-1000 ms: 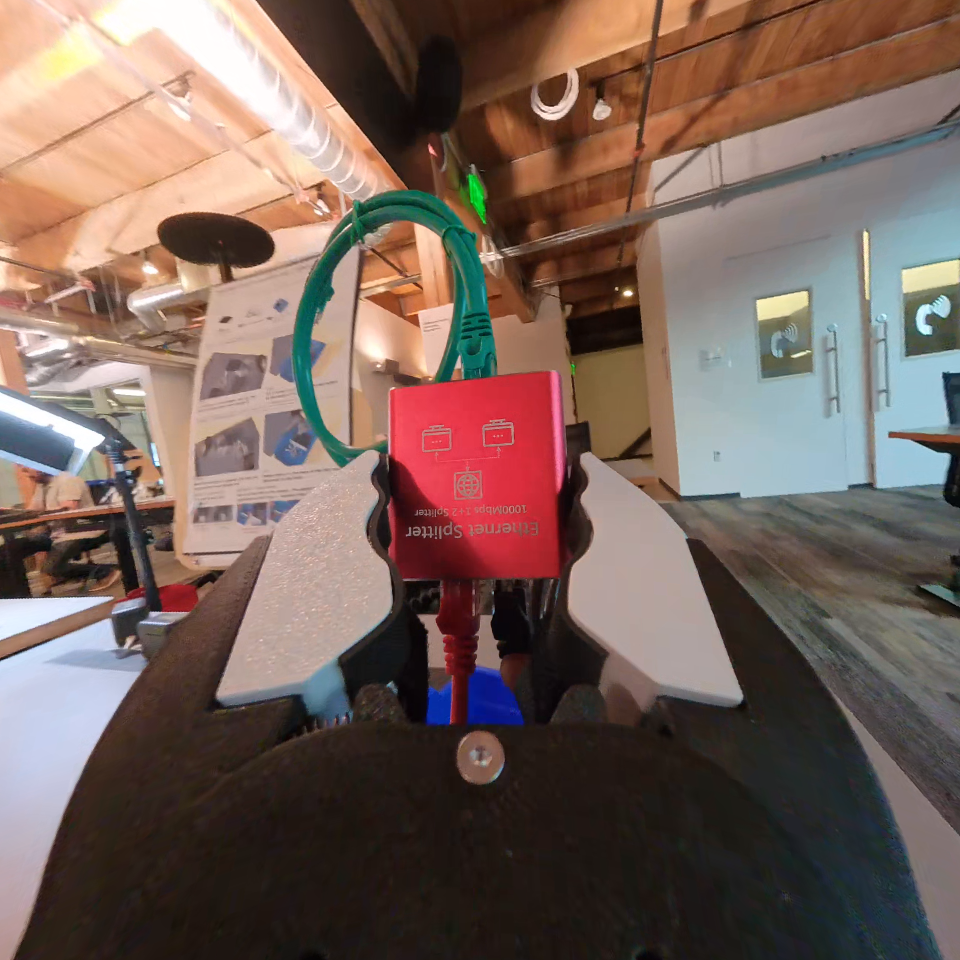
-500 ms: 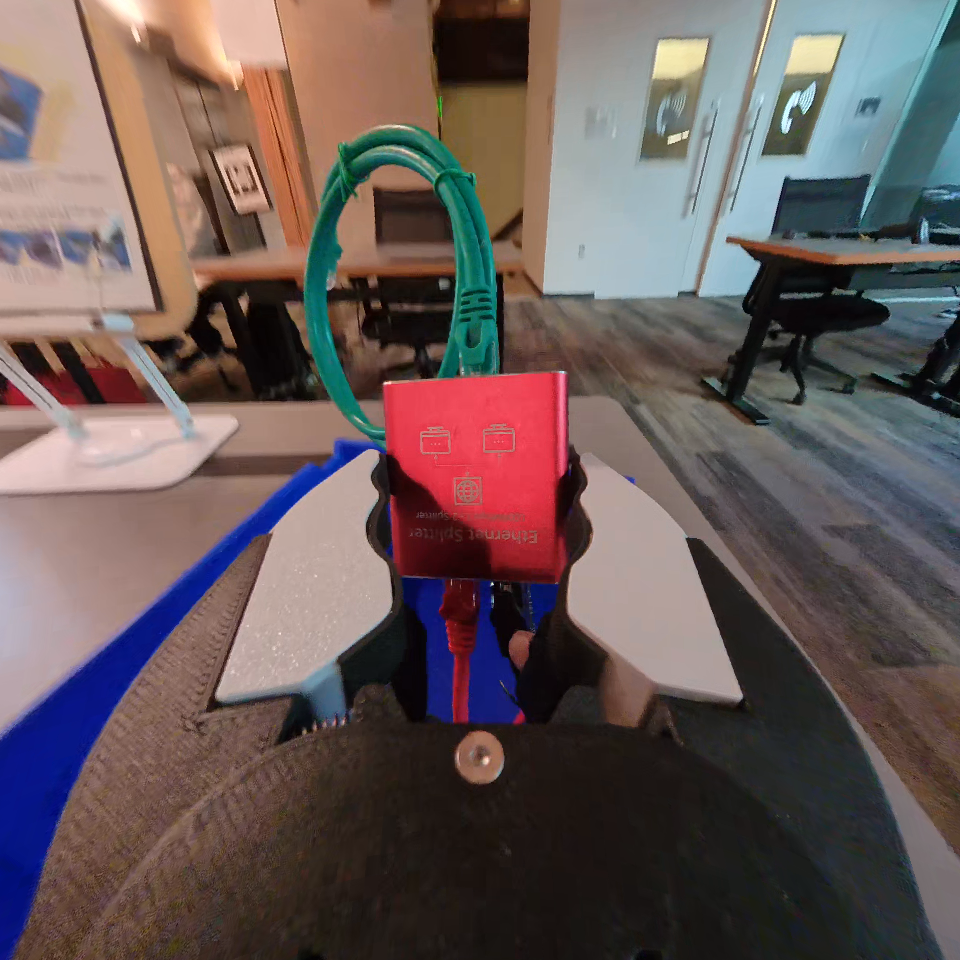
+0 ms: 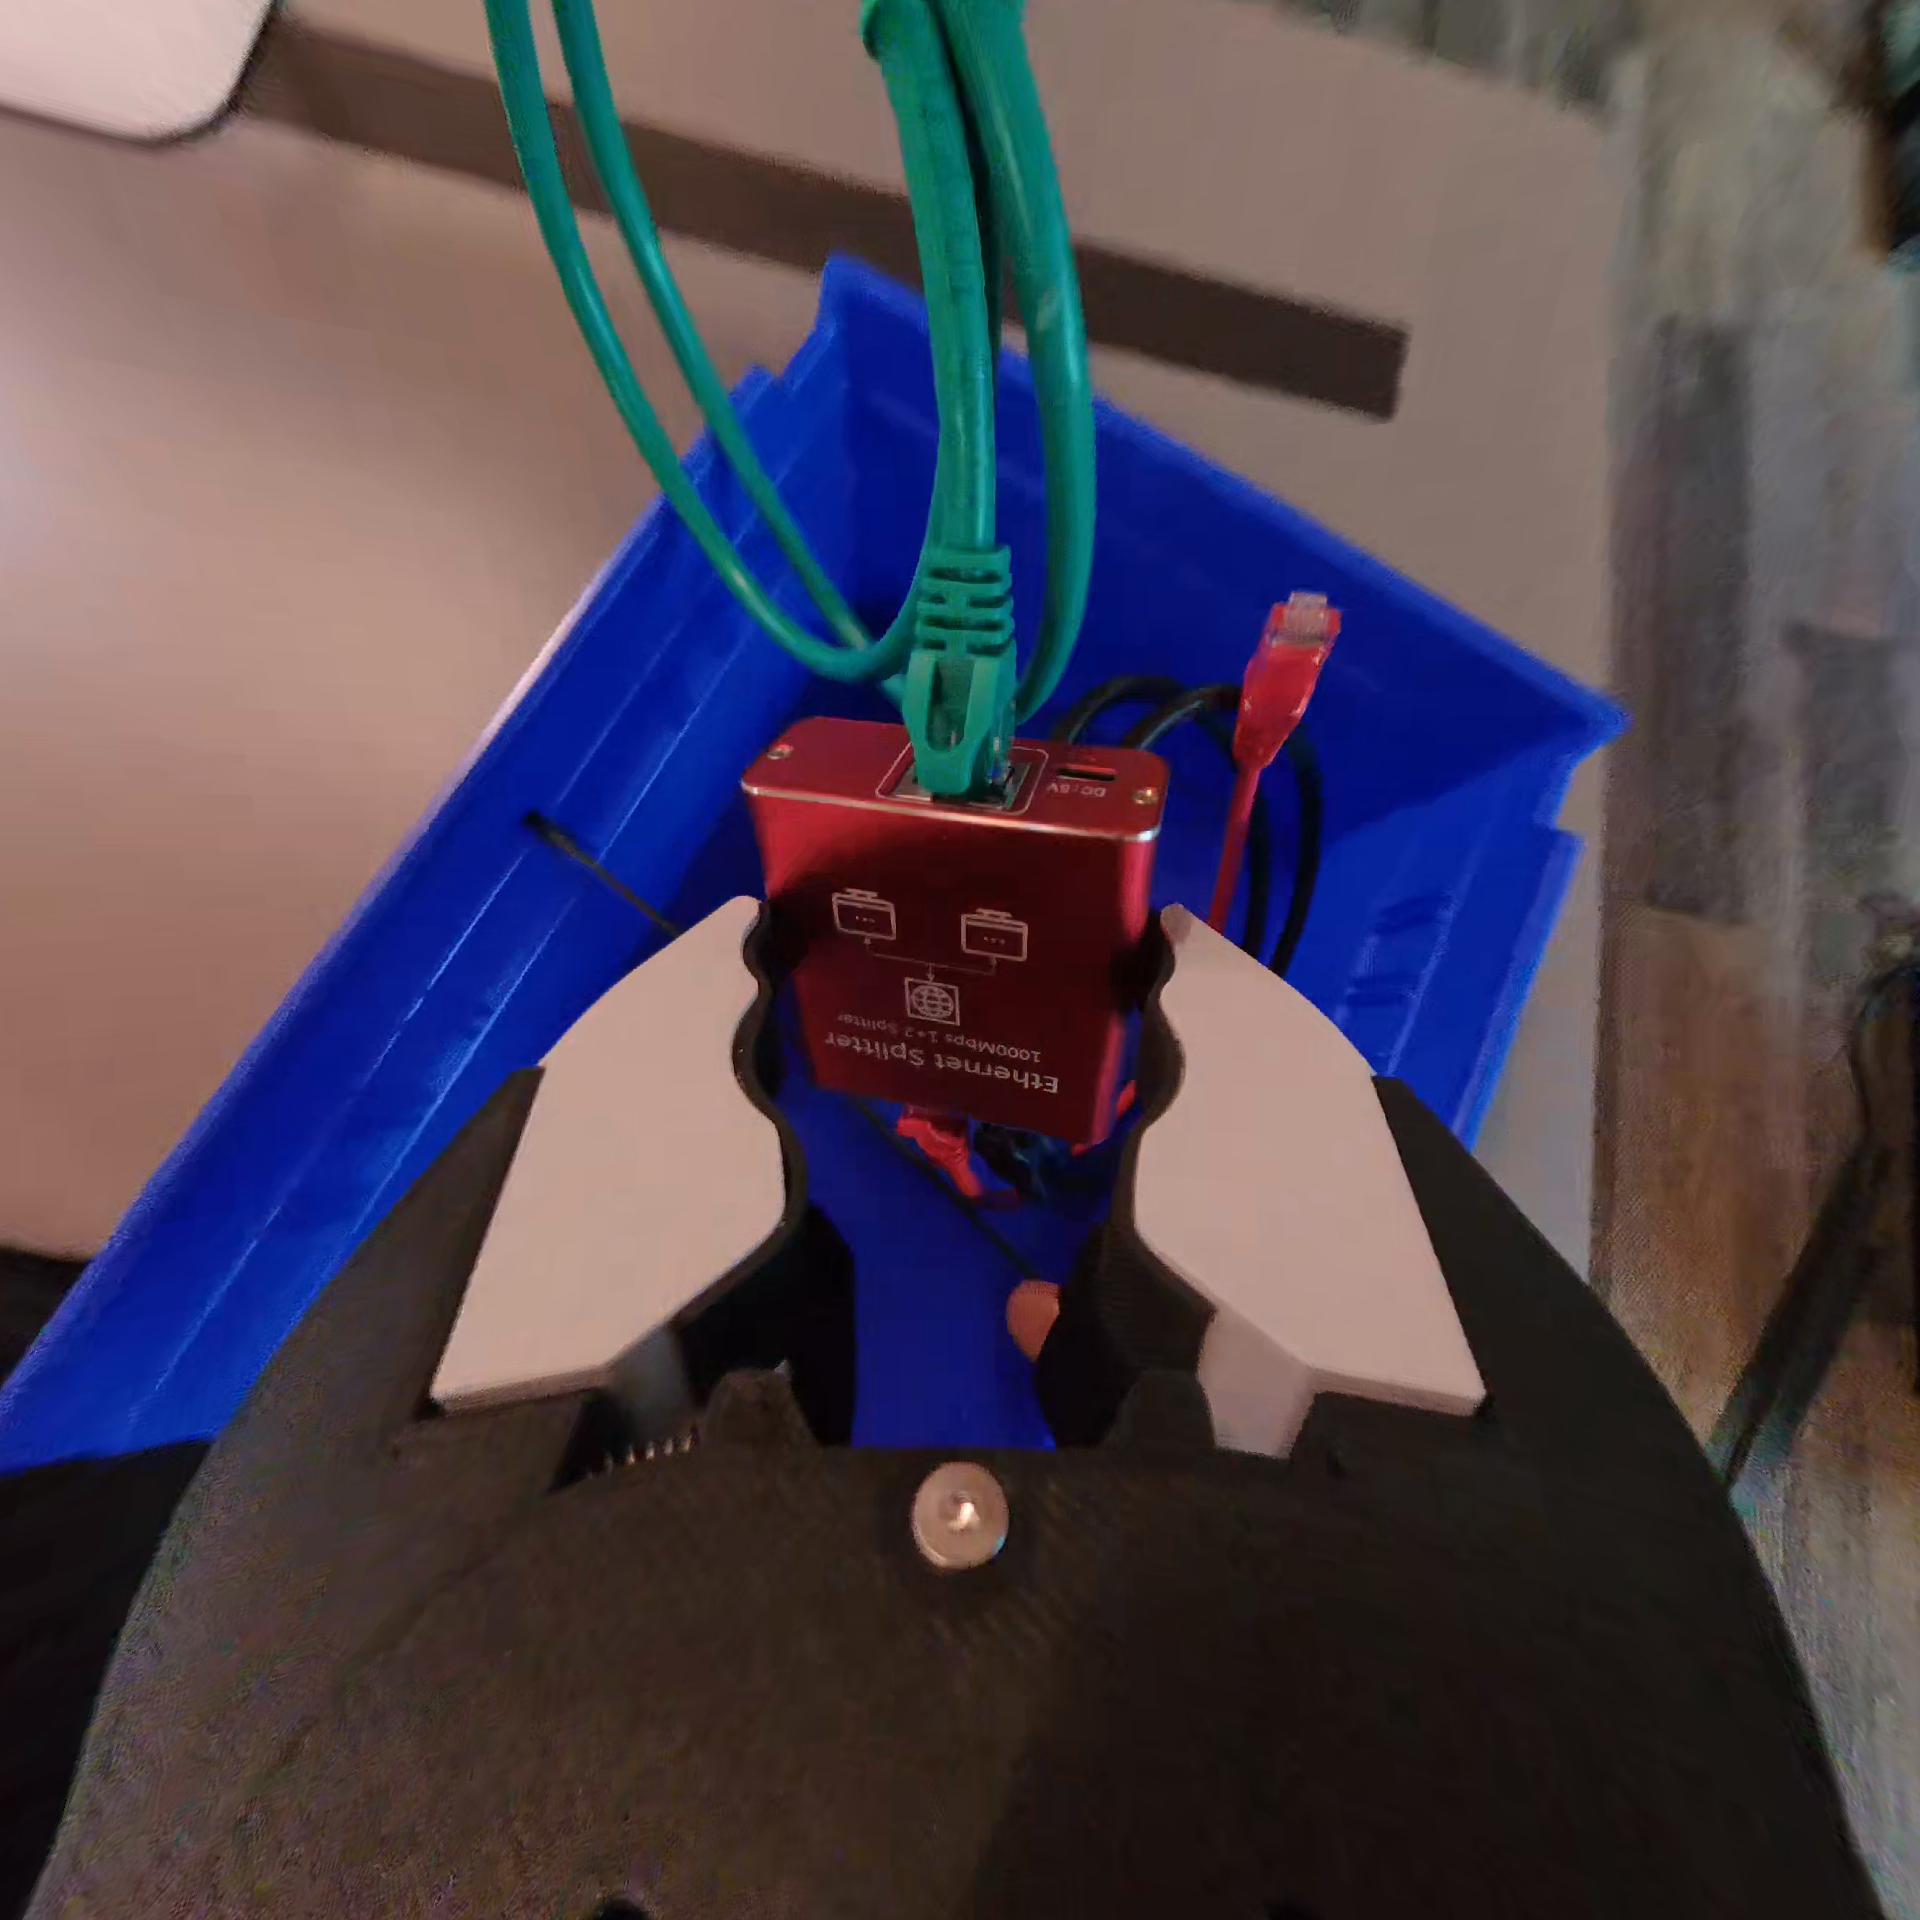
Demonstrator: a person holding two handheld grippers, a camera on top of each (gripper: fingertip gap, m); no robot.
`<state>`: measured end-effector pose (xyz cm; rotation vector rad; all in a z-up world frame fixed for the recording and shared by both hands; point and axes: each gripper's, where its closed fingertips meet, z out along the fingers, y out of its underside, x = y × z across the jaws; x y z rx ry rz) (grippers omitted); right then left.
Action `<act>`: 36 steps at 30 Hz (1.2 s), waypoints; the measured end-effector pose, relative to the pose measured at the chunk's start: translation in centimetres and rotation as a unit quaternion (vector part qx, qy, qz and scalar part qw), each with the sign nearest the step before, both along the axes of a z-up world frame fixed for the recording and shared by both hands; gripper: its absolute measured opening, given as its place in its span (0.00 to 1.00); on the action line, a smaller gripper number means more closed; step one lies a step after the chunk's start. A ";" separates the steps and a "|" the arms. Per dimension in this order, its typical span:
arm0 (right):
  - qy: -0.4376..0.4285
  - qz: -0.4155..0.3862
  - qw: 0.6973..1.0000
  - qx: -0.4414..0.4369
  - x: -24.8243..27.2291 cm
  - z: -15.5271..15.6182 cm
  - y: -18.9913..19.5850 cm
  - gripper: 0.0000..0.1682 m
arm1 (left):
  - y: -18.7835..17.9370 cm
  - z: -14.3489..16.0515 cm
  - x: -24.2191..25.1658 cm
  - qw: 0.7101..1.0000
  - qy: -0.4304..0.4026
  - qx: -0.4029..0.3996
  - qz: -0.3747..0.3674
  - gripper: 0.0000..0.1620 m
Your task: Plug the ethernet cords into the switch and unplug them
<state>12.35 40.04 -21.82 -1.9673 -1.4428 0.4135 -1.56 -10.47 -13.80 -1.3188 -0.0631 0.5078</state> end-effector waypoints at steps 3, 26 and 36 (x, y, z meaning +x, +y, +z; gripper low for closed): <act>-0.059 0.015 0.997 -0.053 0.0 -1.3 -0.7 0.43 | -0.1 0.0 0.0 1.000 -0.001 0.001 0.000 0.27; 0.178 0.023 0.983 0.047 -0.3 3.4 -10.8 0.82 | -4.9 -1.1 -5.9 0.972 -0.054 -0.130 0.187 0.41; 0.096 -0.012 0.995 0.029 -0.1 -3.5 -15.1 0.43 | -11.6 -6.4 -7.8 0.914 -0.134 -0.270 0.271 0.46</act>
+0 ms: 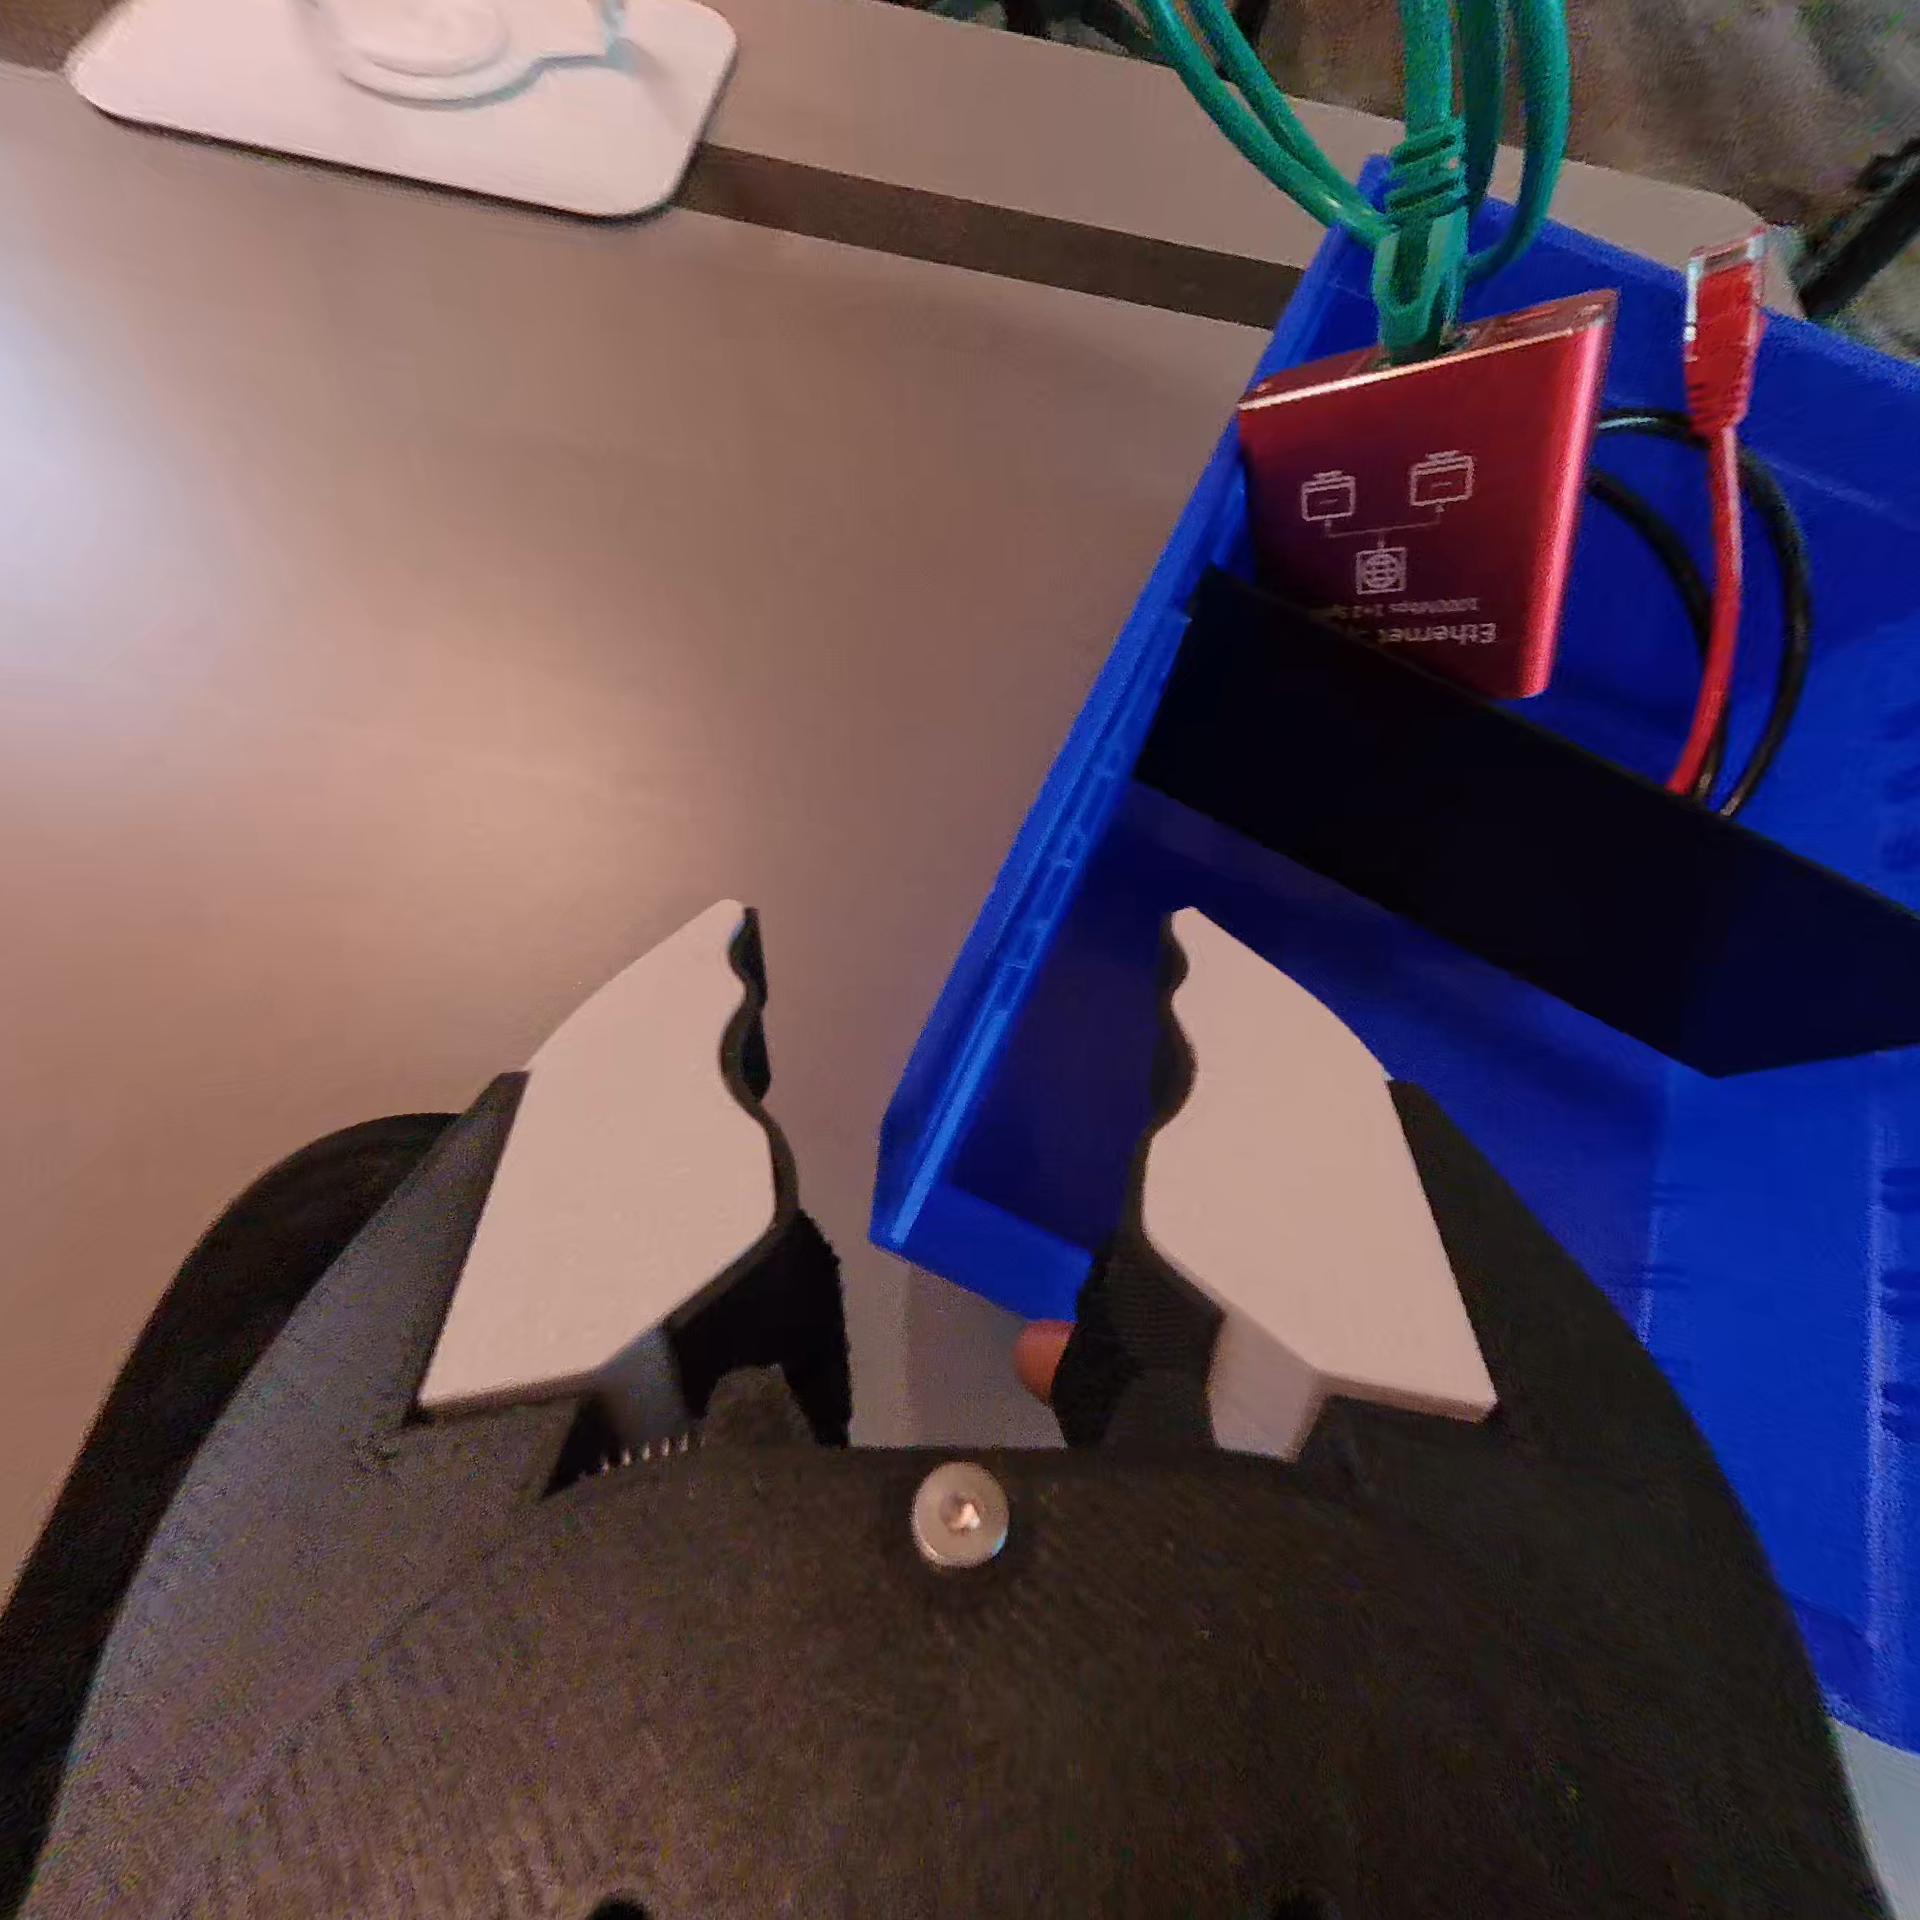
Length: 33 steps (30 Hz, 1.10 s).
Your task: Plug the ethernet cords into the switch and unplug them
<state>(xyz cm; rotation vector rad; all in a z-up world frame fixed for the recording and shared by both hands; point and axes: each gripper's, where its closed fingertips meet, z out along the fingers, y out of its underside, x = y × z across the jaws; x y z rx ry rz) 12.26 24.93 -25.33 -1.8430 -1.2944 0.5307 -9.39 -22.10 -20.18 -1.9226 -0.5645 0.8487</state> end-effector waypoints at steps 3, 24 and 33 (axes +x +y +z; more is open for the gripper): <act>-0.039 -0.008 0.999 0.028 0.4 -1.0 0.6 0.24 | -0.4 -3.2 0.8 0.998 -0.067 0.010 -0.006 0.46; -0.037 0.056 0.996 0.066 -2.3 -1.2 -2.5 0.12 | -2.3 -5.0 -2.1 0.998 -0.021 -0.021 0.059 0.09; -0.037 0.140 0.987 0.065 -6.6 -1.2 -8.3 0.14 | -0.3 -5.0 -2.2 0.998 -0.009 -0.008 0.057 0.08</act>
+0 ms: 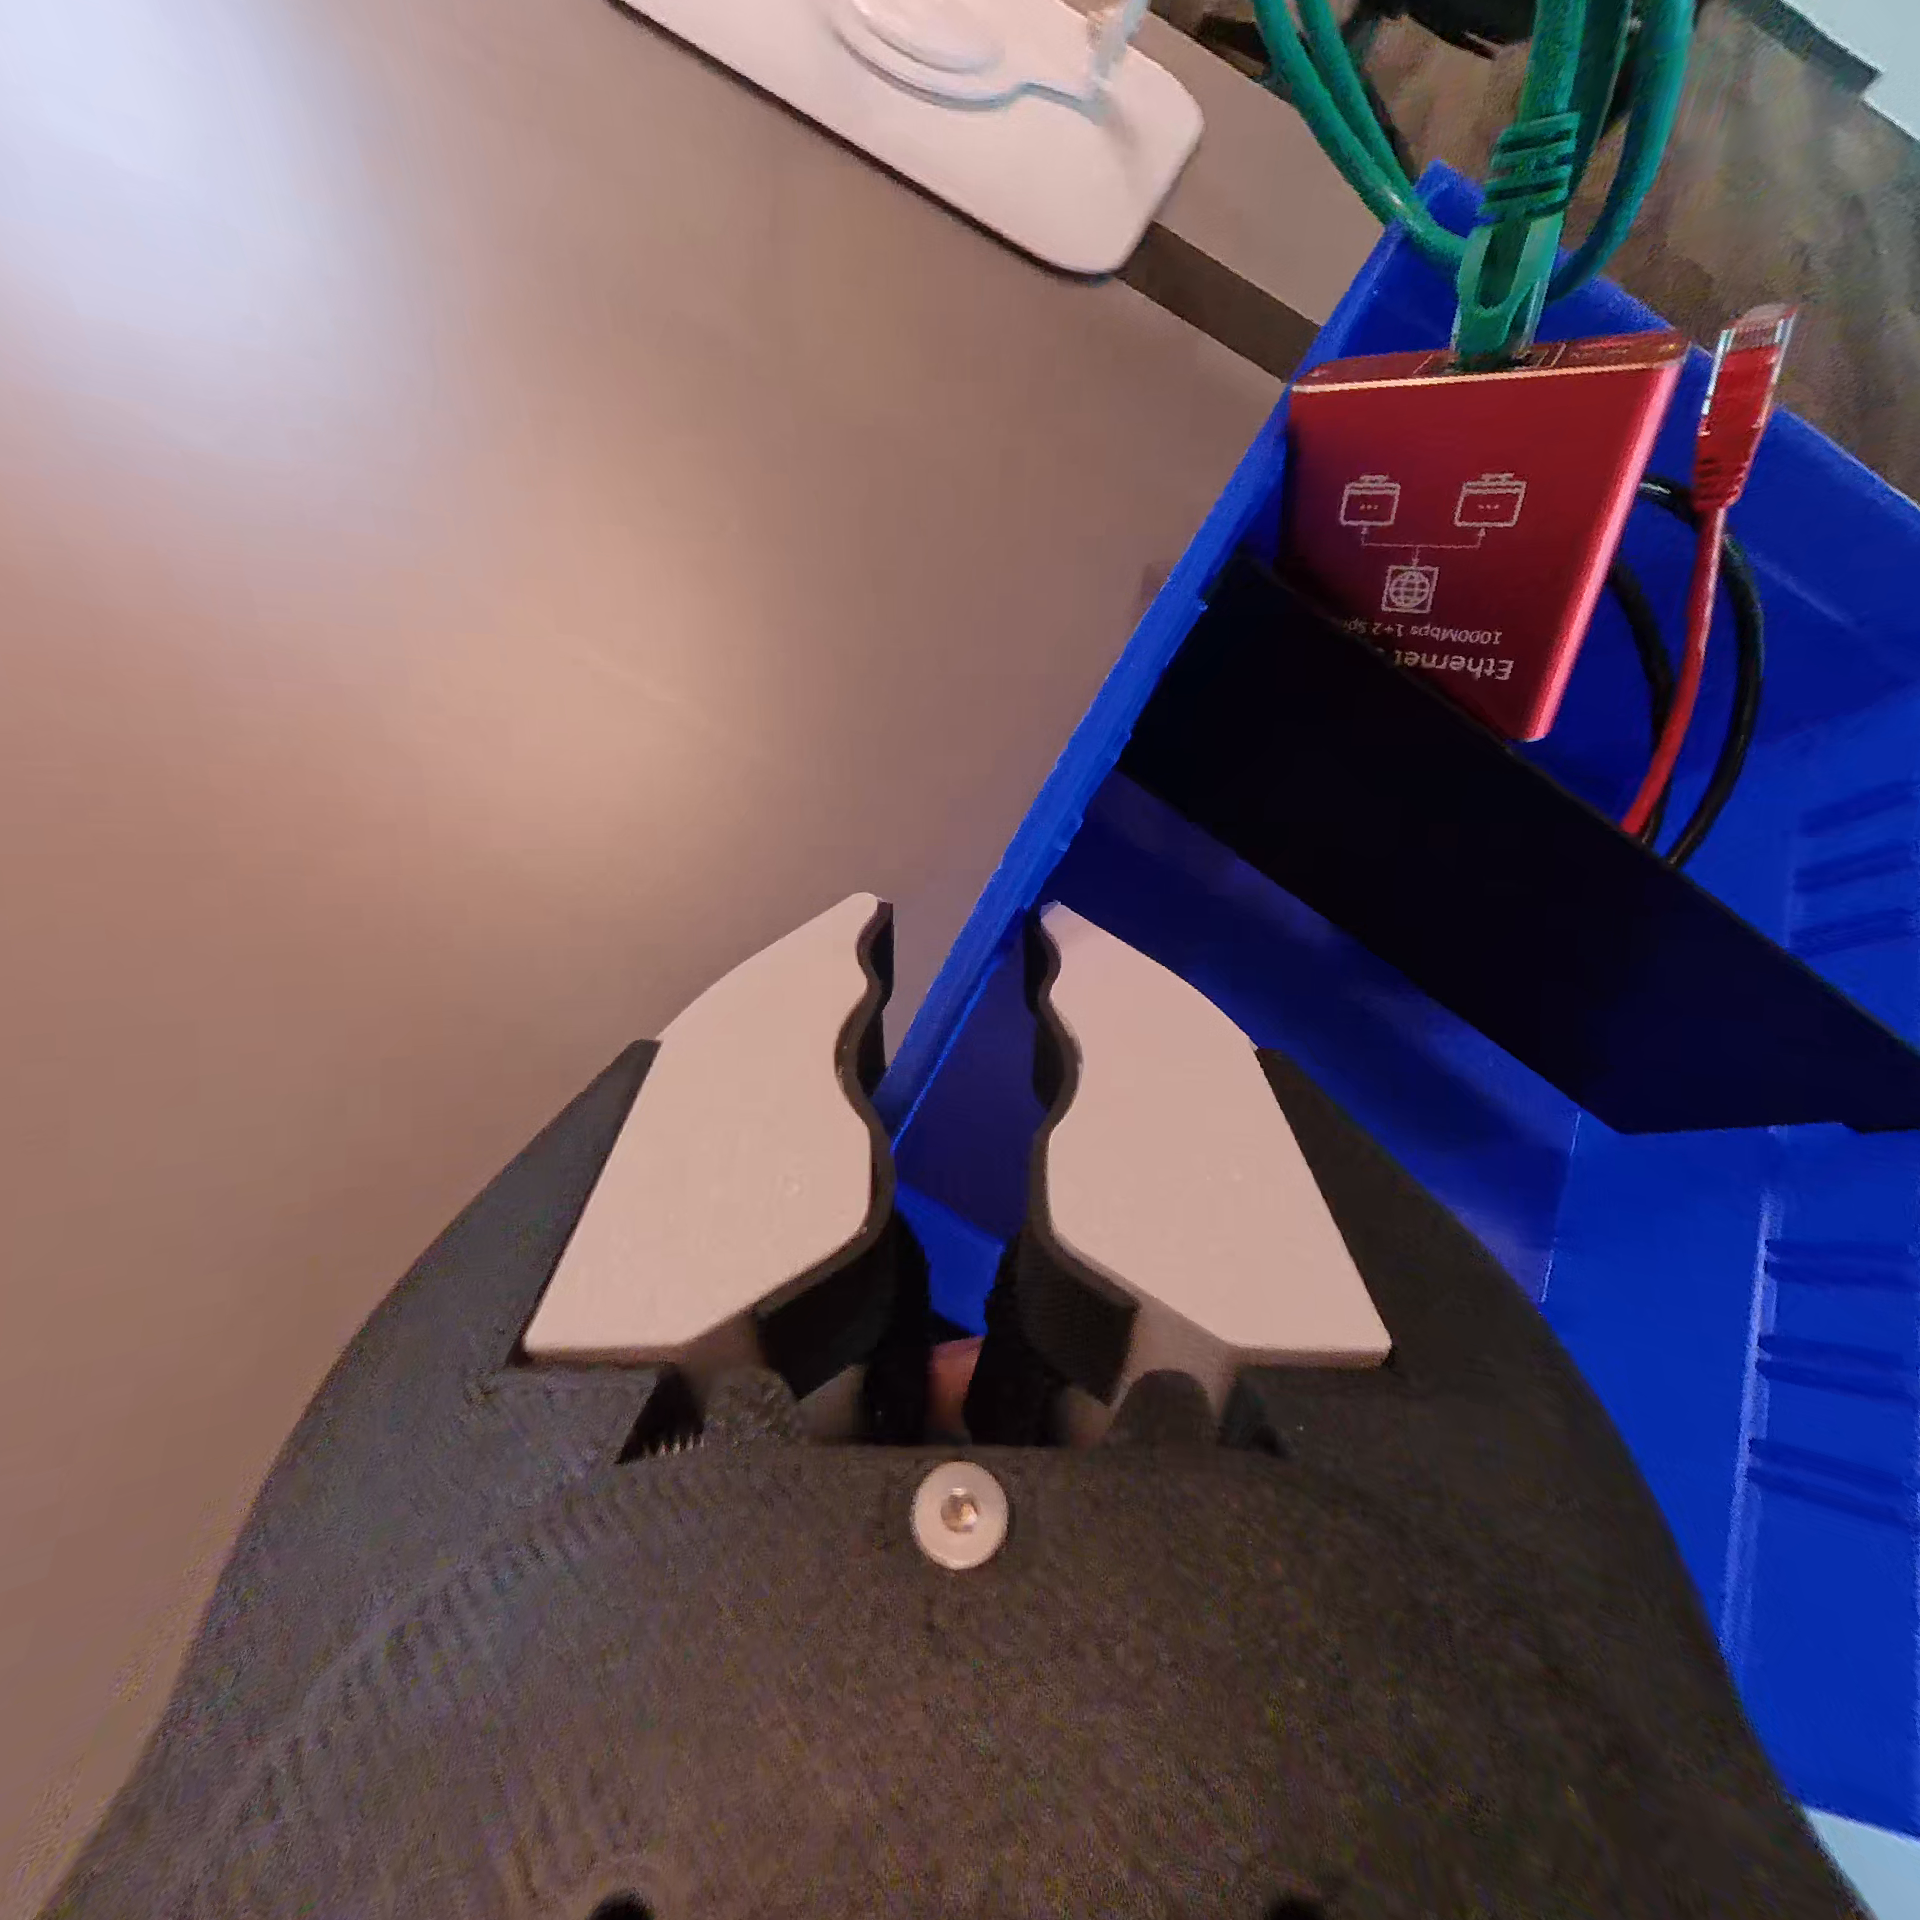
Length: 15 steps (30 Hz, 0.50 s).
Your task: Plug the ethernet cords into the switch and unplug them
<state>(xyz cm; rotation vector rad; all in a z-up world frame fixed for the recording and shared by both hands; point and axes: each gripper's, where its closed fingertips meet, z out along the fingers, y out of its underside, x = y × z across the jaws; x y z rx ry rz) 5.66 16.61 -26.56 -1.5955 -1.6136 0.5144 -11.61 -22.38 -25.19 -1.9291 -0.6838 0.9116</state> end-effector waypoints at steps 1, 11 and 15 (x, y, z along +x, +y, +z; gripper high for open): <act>0.001 0.013 1.000 -0.003 -0.6 0.0 -0.9 0.15 | 0.3 0.0 0.0 1.000 0.001 0.002 -0.003 0.08; -0.013 0.139 0.990 -0.004 -6.8 0.0 -10.4 0.18 | 2.3 0.1 -0.6 1.000 0.009 0.028 0.007 0.05; -0.024 0.179 0.983 -0.005 -8.6 0.0 -13.6 0.18 | 3.1 0.1 -0.8 0.999 0.009 0.043 0.009 0.06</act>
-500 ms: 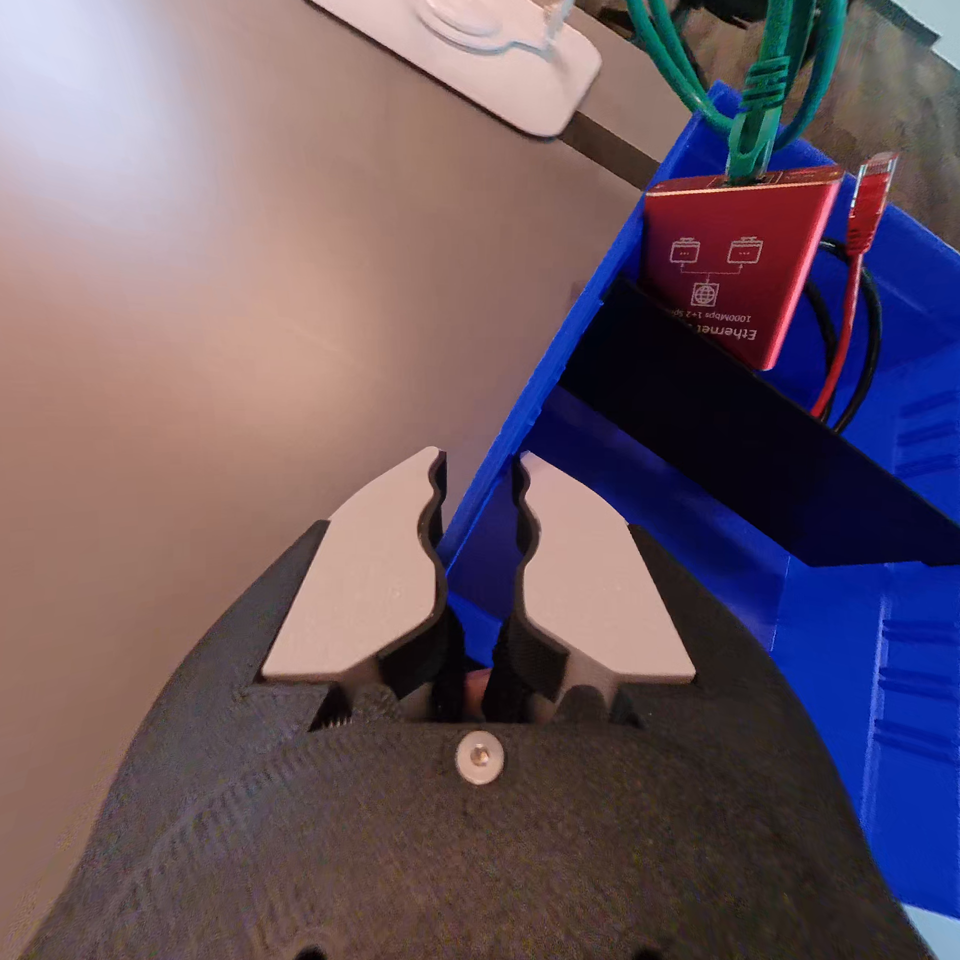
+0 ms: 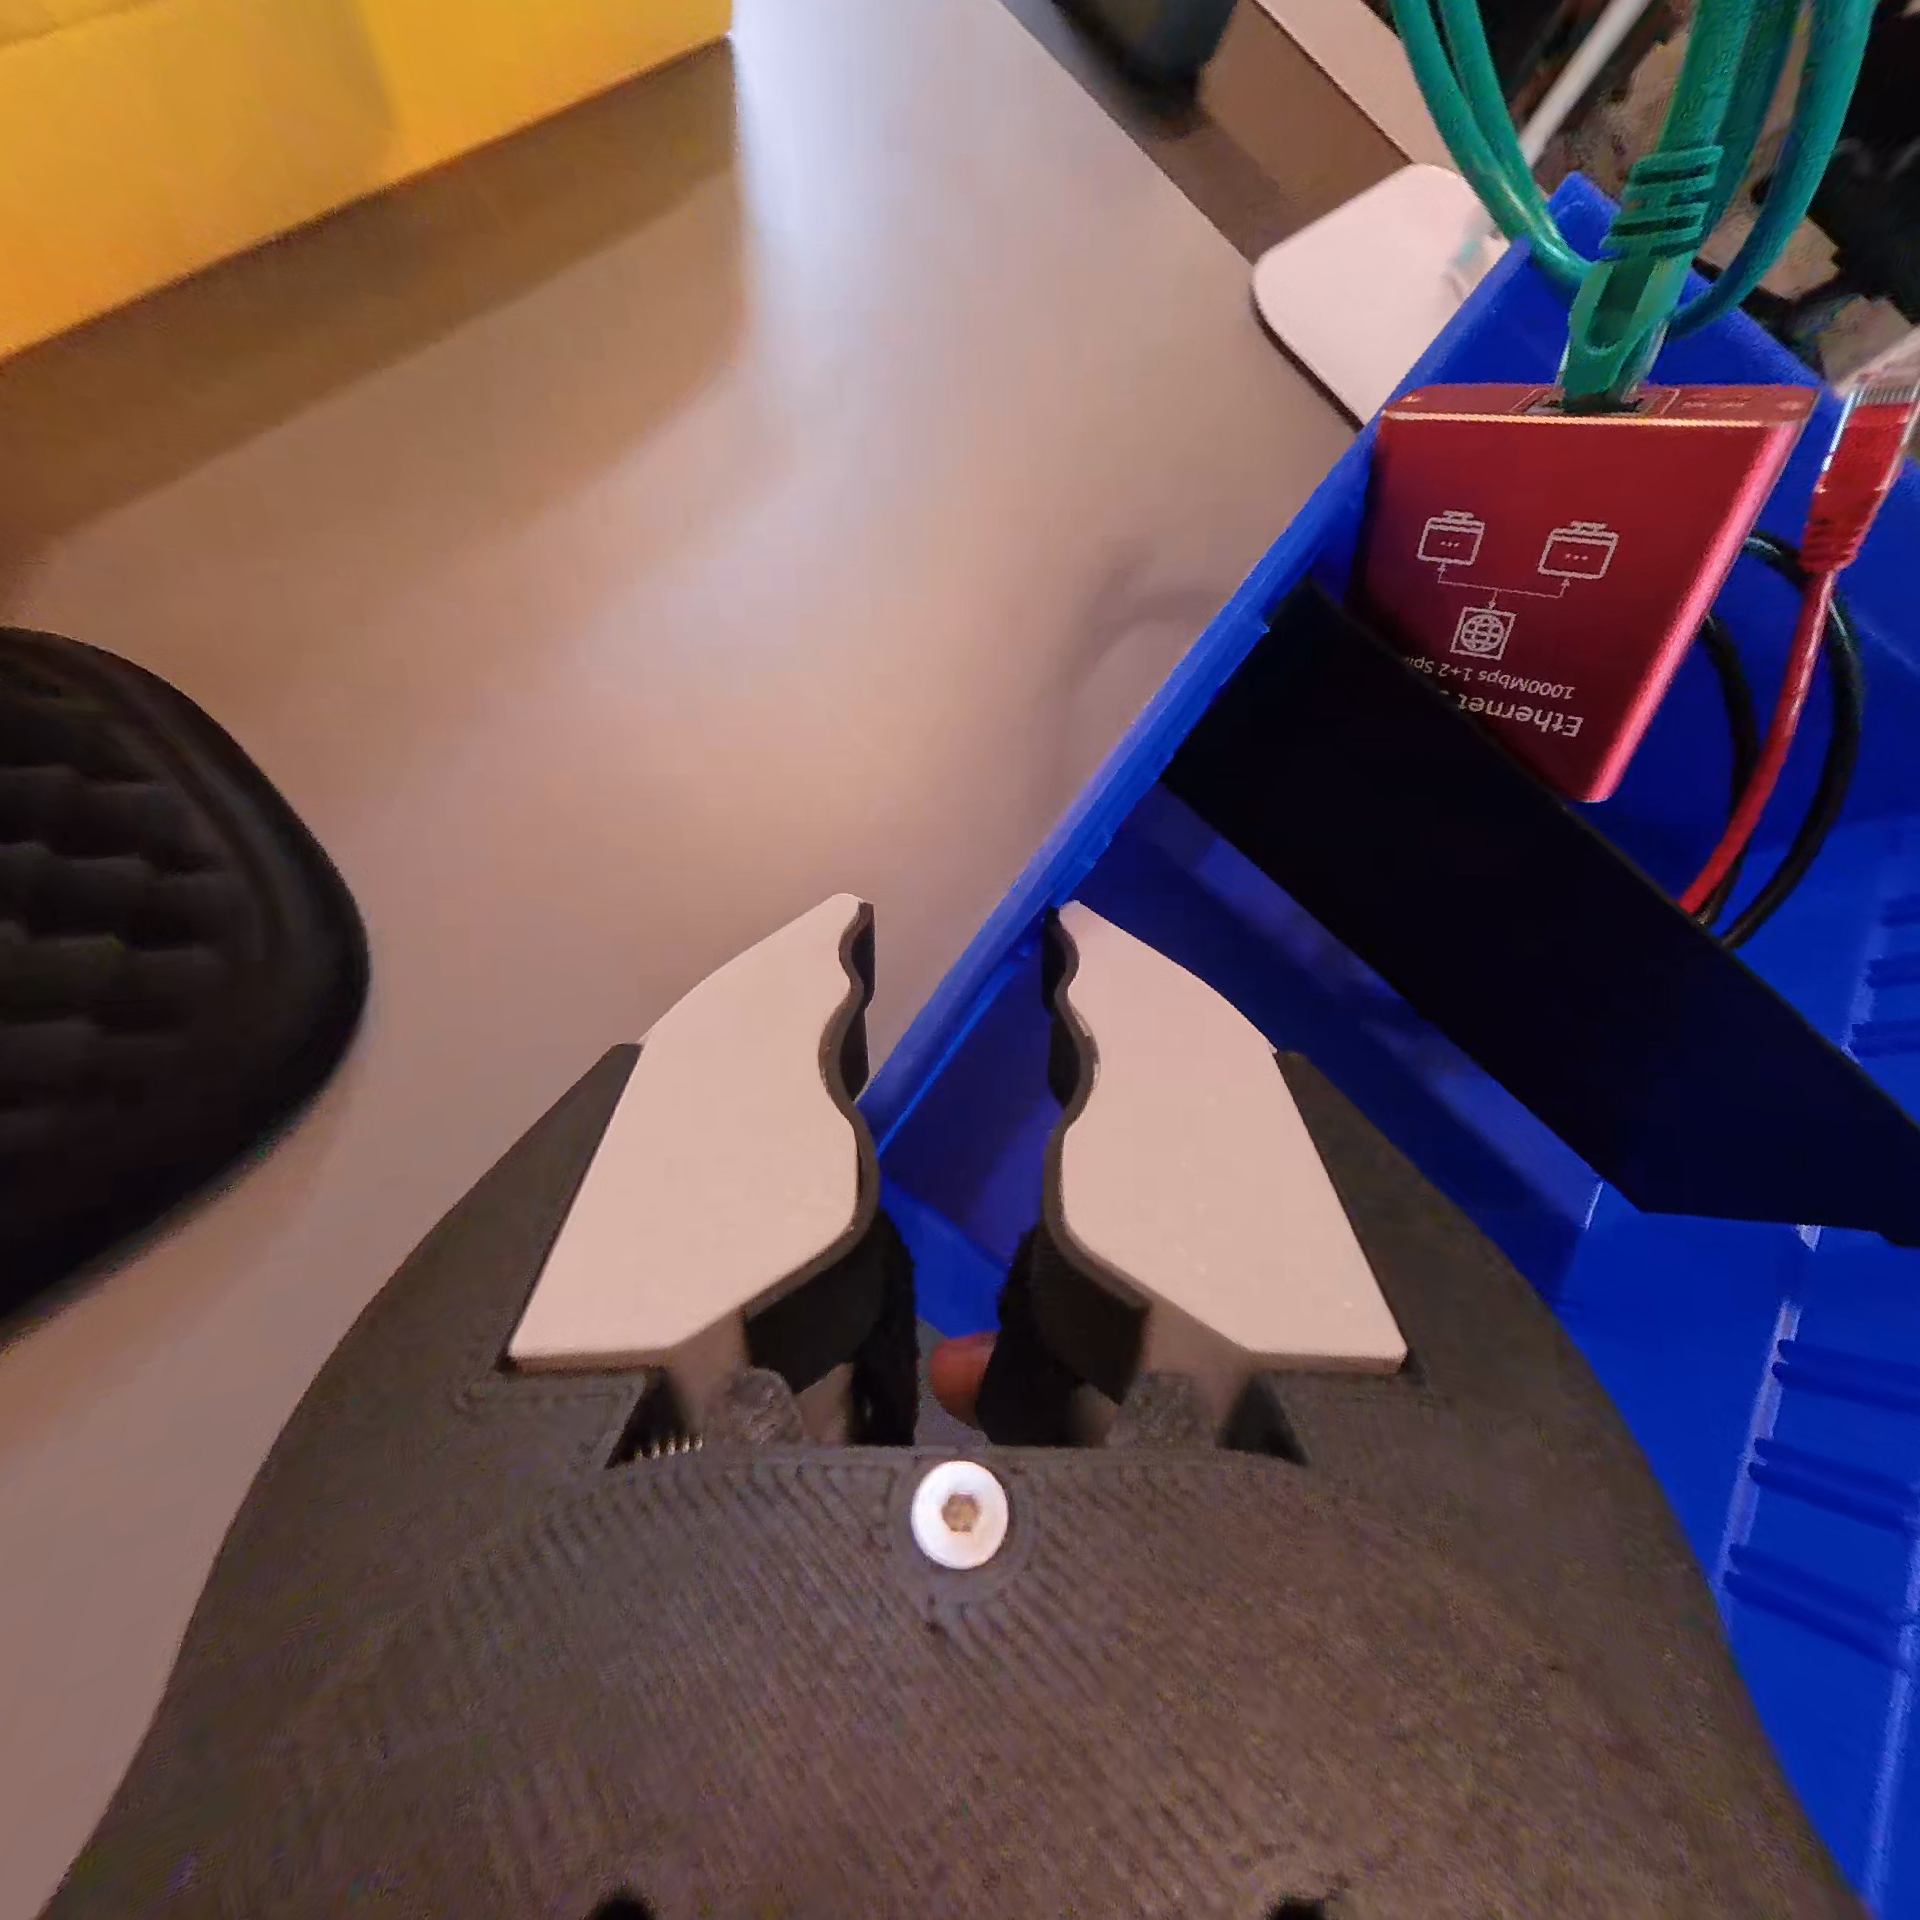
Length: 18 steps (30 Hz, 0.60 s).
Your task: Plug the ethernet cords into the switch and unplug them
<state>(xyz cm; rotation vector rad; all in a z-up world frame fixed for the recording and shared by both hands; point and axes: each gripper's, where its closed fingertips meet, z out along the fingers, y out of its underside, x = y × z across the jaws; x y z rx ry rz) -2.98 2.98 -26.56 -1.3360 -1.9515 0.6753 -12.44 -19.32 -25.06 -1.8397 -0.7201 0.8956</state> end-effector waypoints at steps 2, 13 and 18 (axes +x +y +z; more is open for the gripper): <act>0.000 0.015 1.000 0.003 -1.0 0.0 -1.3 0.19 | 0.4 0.0 0.0 1.000 -0.002 0.007 -0.004 0.06; 0.012 0.089 0.996 -0.002 -4.1 0.0 -7.1 0.23 | 3.1 0.0 0.9 0.995 -0.037 0.070 -0.066 0.16; 0.020 0.103 0.994 -0.011 -5.3 0.1 -8.2 0.23 | 4.6 0.0 1.7 0.988 -0.060 0.092 -0.105 0.21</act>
